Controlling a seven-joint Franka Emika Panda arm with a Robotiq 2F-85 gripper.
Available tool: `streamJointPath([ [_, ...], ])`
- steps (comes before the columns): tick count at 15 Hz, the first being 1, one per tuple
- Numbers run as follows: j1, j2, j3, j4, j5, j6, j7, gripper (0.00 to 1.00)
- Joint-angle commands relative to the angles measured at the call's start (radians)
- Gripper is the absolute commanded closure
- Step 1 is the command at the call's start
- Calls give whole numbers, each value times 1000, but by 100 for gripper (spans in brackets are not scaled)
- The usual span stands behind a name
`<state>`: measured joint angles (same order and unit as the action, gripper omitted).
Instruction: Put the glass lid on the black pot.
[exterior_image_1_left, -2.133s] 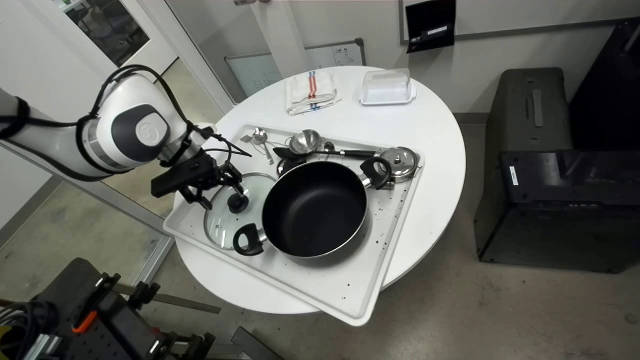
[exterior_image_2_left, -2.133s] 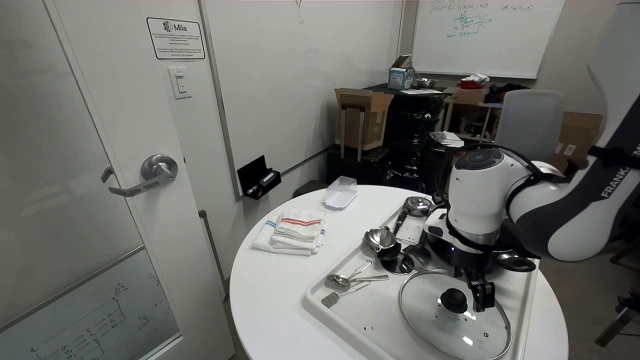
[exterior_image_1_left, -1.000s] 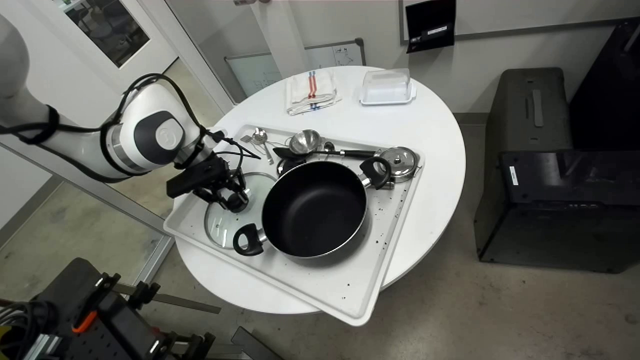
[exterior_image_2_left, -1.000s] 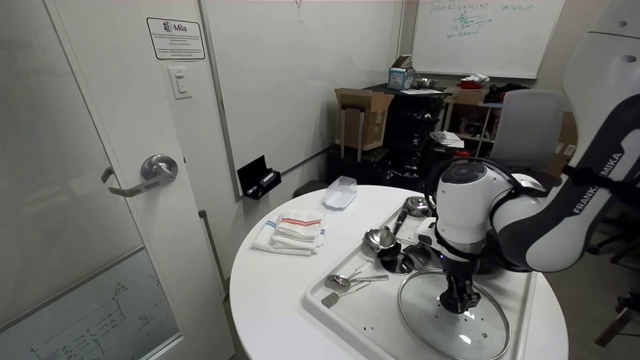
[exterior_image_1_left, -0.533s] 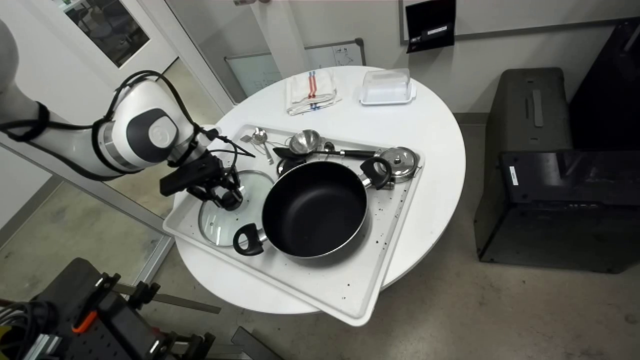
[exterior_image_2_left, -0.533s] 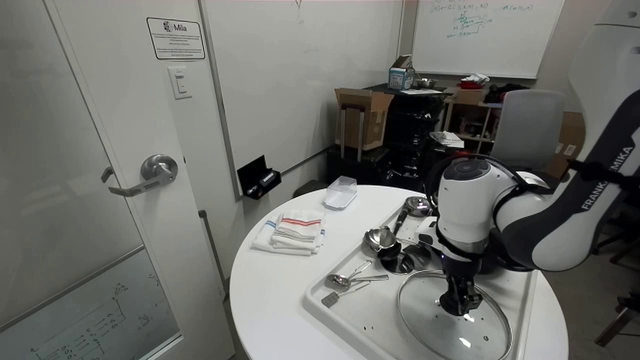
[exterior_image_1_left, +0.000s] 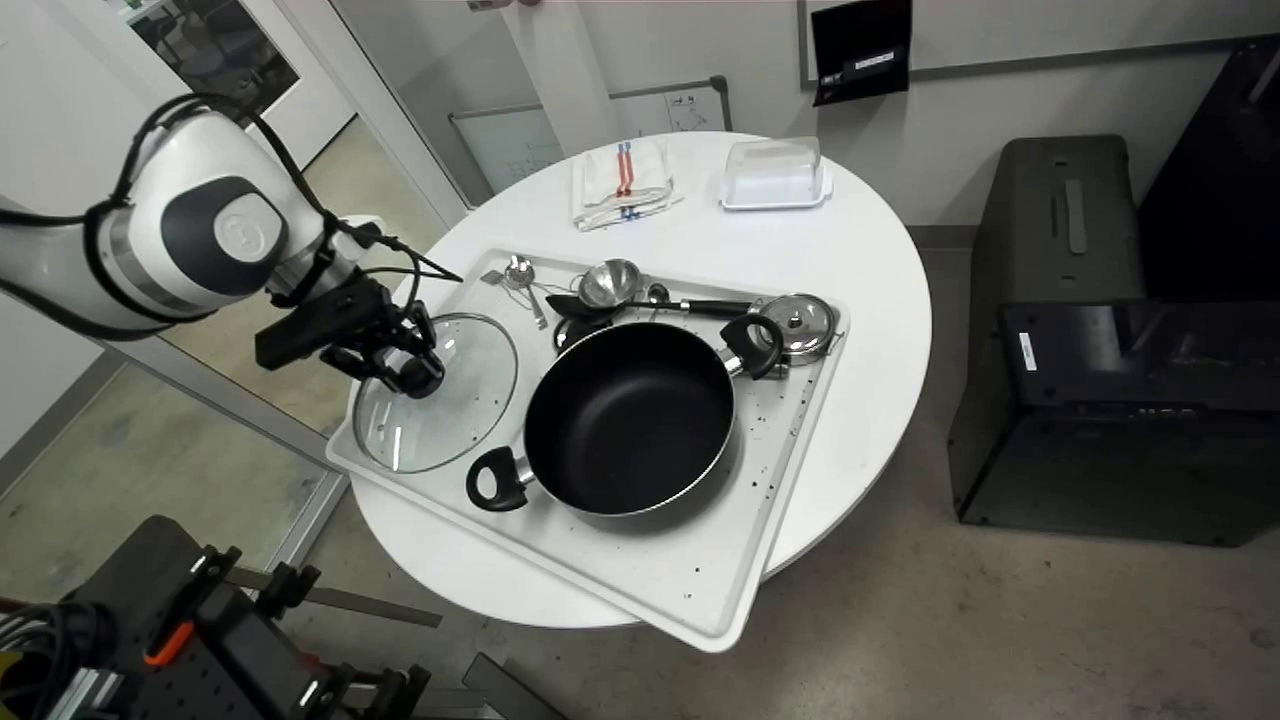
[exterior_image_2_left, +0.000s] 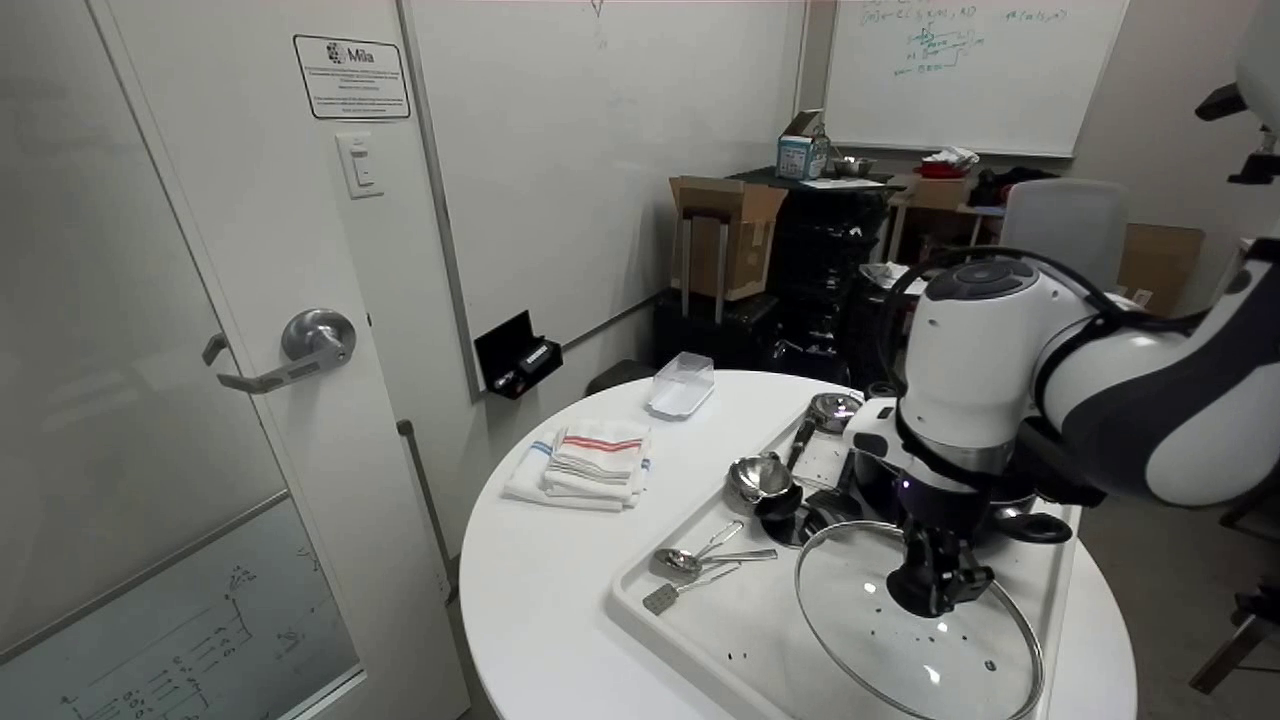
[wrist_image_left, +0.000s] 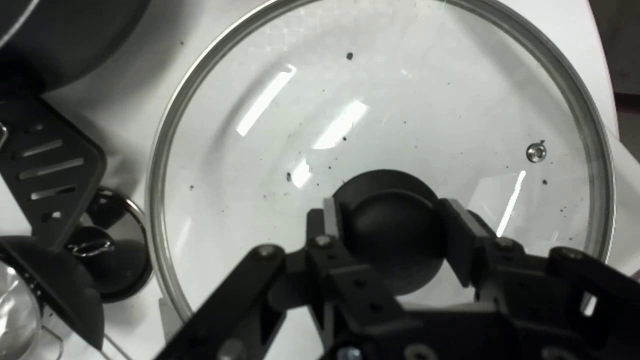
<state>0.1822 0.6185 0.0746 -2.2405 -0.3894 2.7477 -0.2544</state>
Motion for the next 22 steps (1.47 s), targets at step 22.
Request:
streamJointPath([
  [22,-246,-289,-53,31,287,-242,12,75],
])
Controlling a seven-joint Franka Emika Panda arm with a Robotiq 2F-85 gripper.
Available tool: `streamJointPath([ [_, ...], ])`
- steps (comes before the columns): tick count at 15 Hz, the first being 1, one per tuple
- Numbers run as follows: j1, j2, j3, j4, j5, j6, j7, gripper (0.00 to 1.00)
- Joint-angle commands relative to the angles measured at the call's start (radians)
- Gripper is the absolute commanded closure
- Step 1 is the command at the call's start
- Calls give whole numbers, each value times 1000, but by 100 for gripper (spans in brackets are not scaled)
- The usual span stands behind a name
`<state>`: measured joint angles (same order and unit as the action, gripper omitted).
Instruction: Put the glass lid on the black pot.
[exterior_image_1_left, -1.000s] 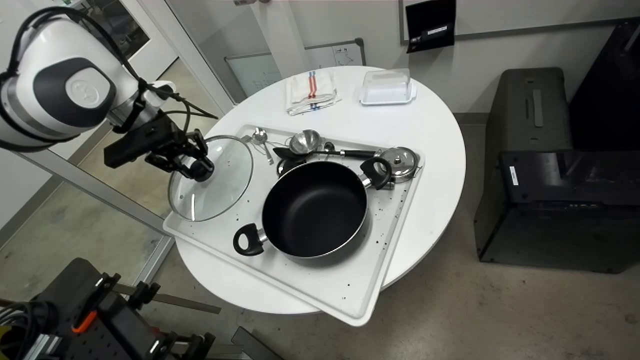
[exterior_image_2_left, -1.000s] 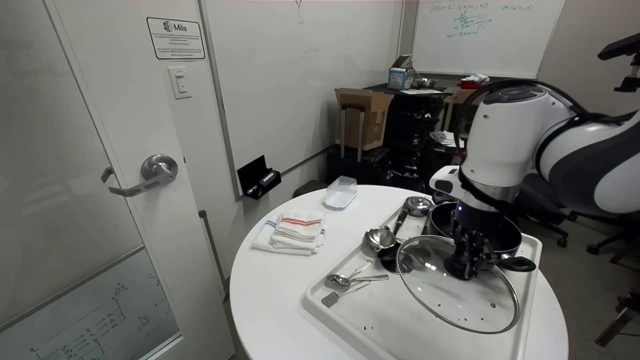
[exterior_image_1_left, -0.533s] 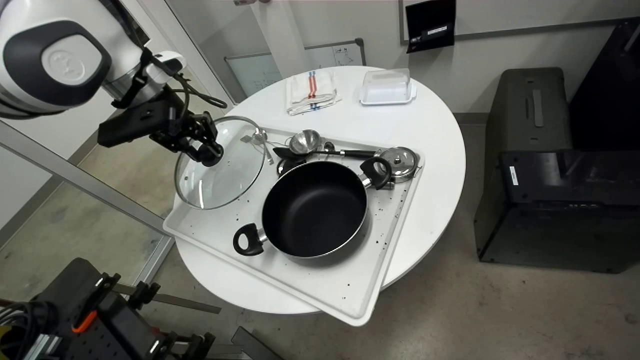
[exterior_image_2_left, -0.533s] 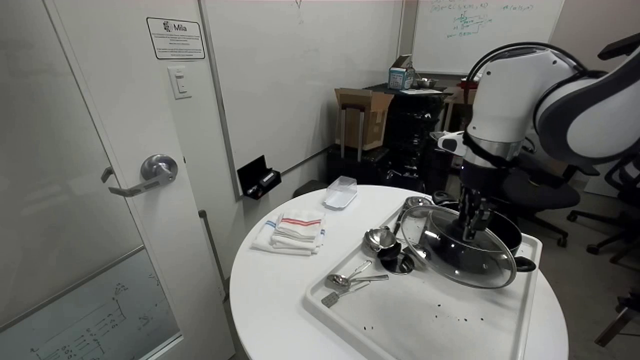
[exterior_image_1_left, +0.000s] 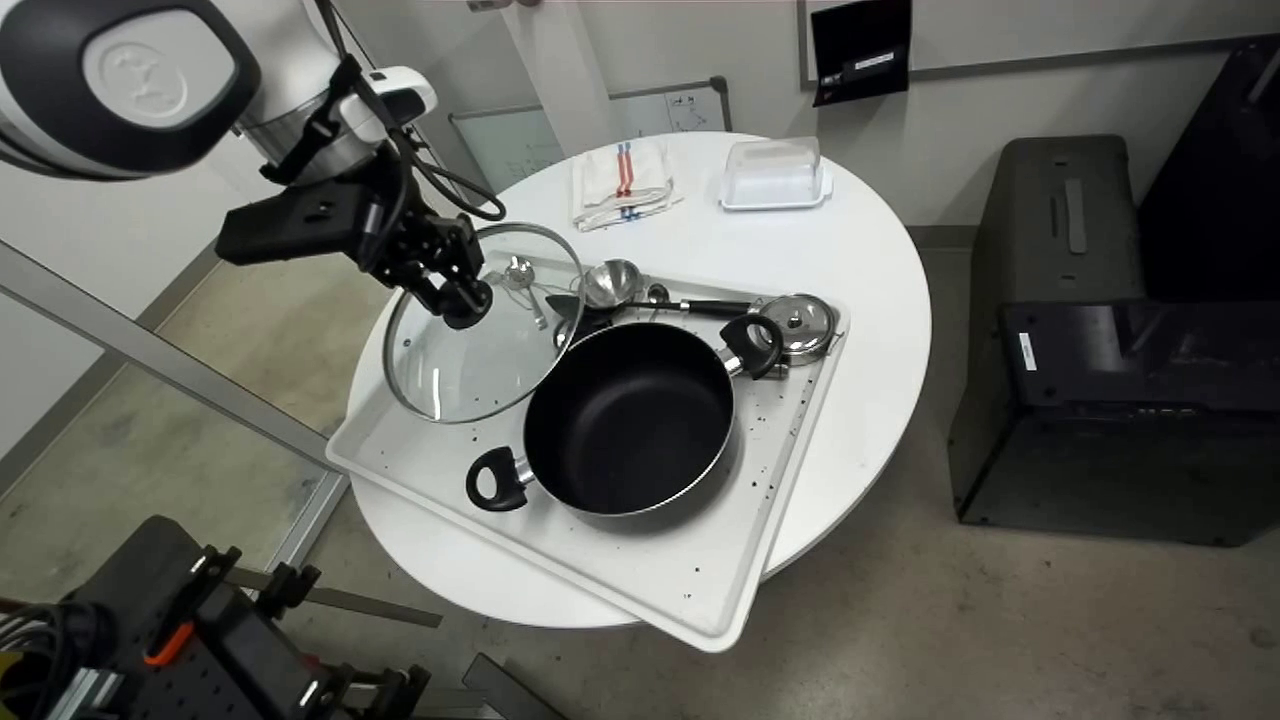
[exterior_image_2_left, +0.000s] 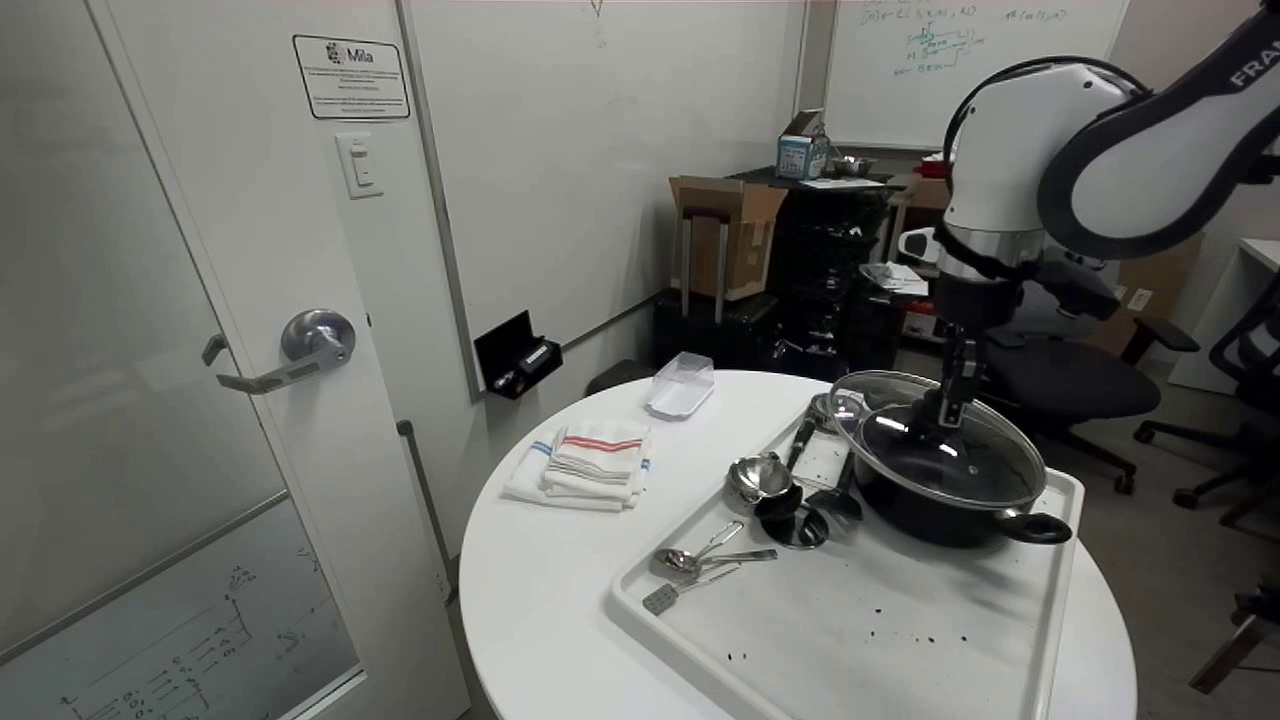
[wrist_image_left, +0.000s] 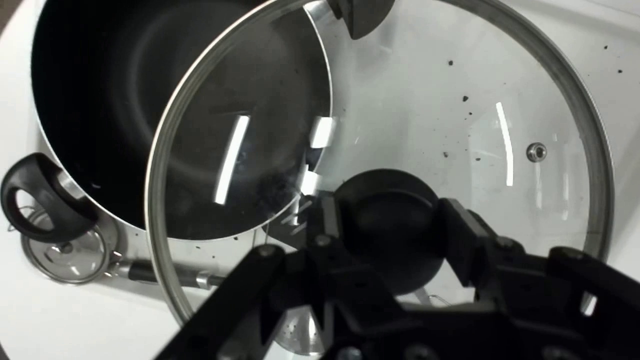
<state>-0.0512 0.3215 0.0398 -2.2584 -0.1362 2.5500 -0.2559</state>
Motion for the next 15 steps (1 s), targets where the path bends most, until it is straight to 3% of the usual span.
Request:
streamJointPath([
  [1,-18,13,-26,58,37,-47,18,75],
  [15,-96,189,-80,212,73,-48,64,75],
])
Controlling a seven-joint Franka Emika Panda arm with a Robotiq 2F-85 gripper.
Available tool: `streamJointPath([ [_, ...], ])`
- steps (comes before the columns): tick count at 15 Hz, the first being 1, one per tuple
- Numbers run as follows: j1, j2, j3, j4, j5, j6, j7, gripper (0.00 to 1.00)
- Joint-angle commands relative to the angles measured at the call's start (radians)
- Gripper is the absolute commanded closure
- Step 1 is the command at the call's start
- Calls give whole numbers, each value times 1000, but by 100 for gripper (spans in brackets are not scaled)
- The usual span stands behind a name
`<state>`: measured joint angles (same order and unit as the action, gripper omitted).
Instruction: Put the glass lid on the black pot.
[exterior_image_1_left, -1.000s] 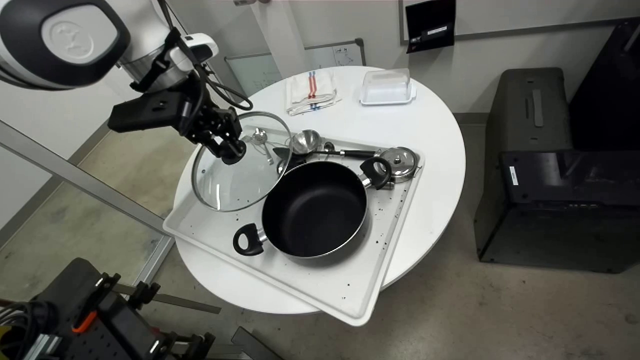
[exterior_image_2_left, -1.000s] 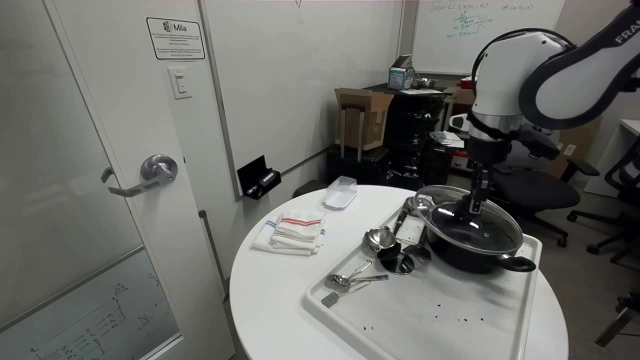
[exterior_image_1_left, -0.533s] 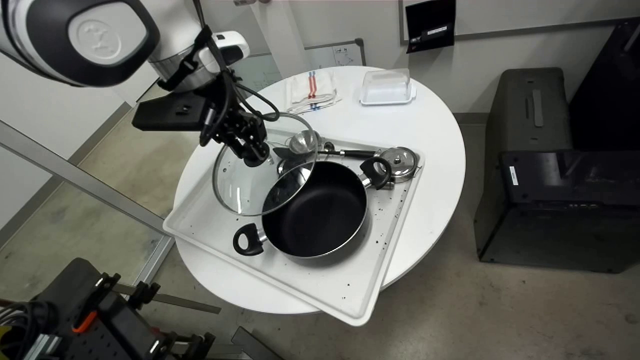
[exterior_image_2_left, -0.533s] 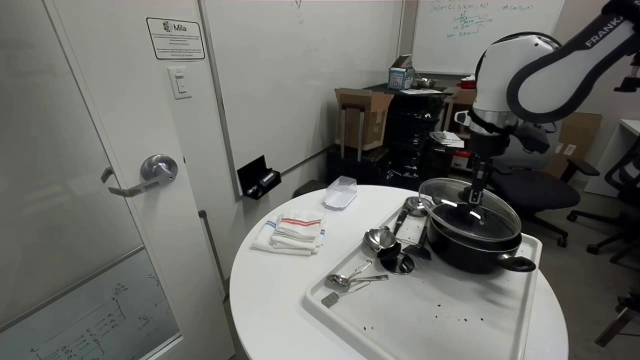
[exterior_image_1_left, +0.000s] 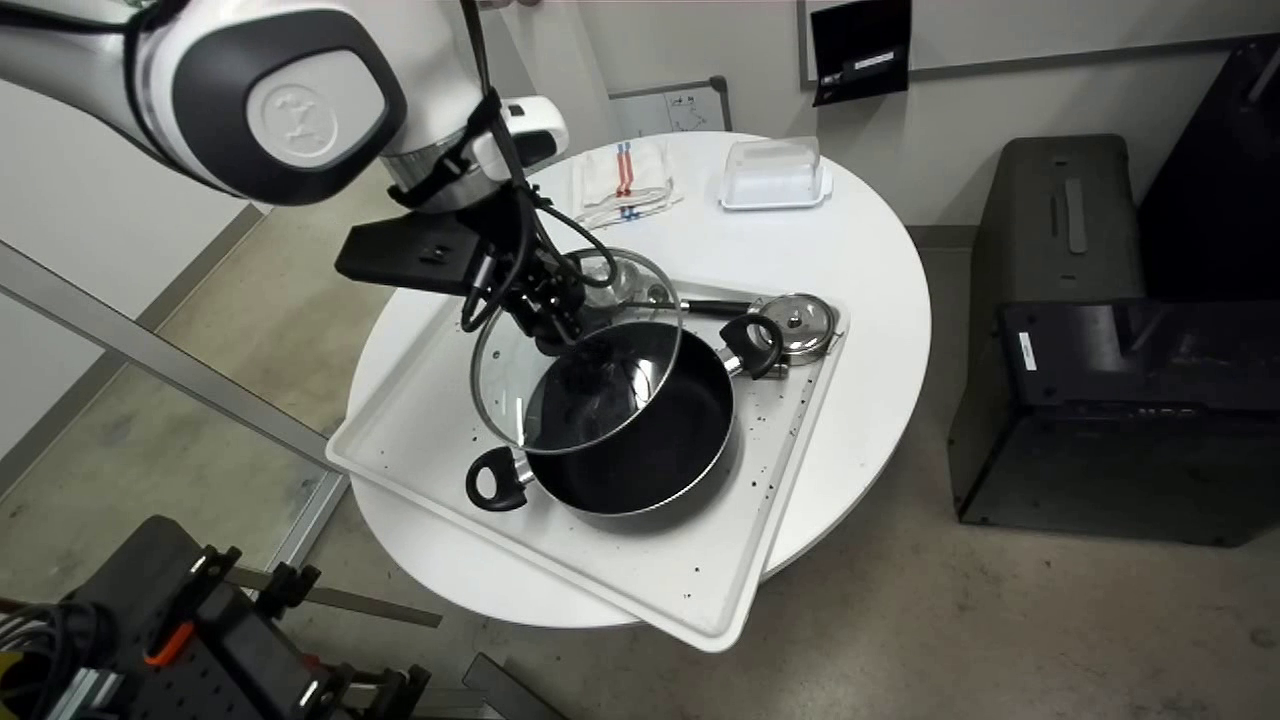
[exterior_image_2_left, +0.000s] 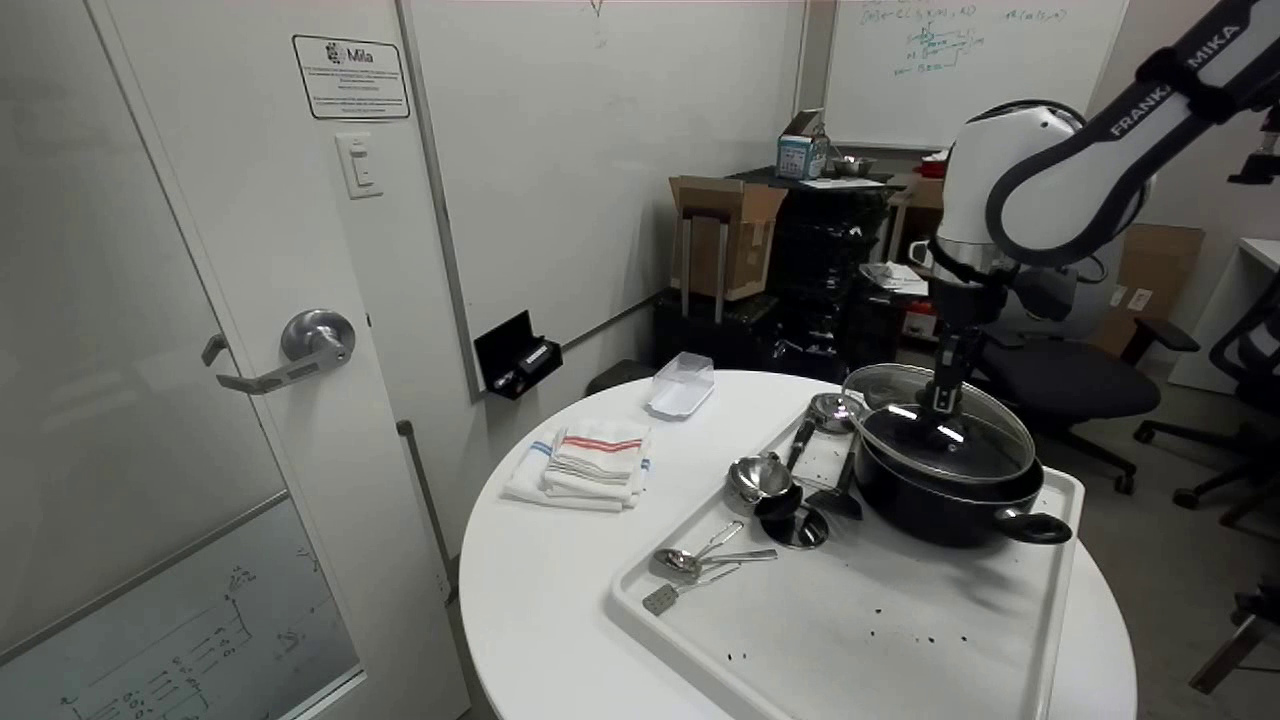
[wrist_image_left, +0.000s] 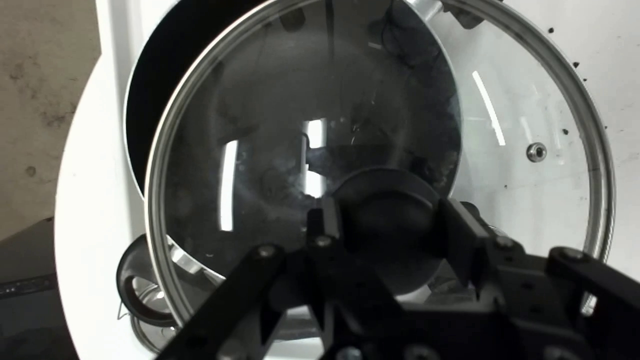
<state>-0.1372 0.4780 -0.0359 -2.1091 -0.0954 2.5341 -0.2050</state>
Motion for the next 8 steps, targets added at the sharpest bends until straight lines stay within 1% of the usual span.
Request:
streamJointPath([
  [1,-16,45,-6,74,38,-31,15,75],
  [8,-48,118,-12,121,62,-27,19,75],
])
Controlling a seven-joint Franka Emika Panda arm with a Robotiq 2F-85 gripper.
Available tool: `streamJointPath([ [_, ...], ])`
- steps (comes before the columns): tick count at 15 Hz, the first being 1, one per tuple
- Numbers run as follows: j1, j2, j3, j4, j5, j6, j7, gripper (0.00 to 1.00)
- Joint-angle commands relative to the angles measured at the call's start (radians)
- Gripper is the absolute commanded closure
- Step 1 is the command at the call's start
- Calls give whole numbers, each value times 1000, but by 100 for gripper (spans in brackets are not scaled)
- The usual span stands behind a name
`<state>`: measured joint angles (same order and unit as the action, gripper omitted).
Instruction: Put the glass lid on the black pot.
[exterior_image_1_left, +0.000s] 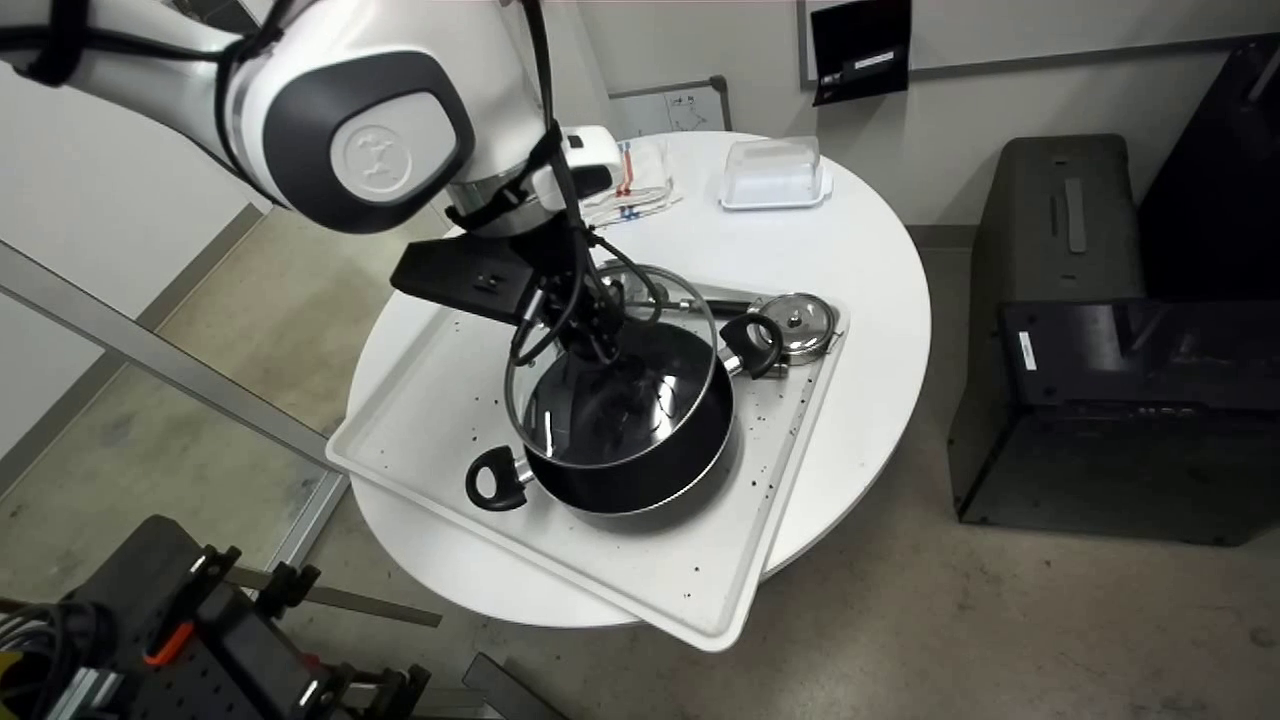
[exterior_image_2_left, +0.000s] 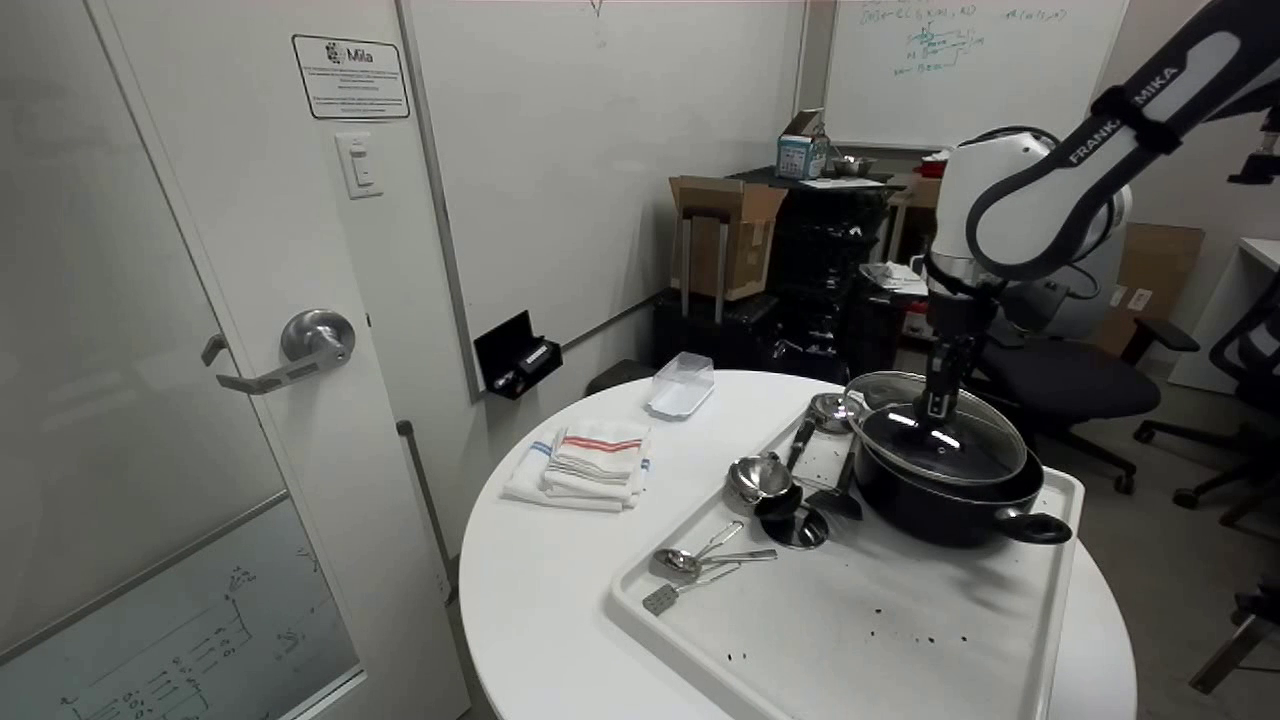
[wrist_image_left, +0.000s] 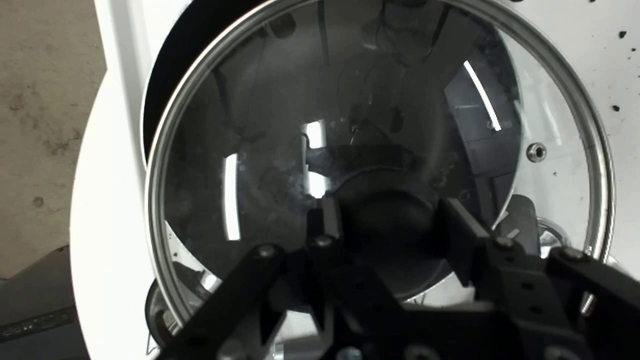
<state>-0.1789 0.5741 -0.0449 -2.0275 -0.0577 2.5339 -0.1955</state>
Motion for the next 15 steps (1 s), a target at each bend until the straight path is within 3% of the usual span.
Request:
streamJointPath([
  [1,-11,28,-1,41,26,-27,7,75],
  [15,-21,51,-19,37,18,-30,14,75],
])
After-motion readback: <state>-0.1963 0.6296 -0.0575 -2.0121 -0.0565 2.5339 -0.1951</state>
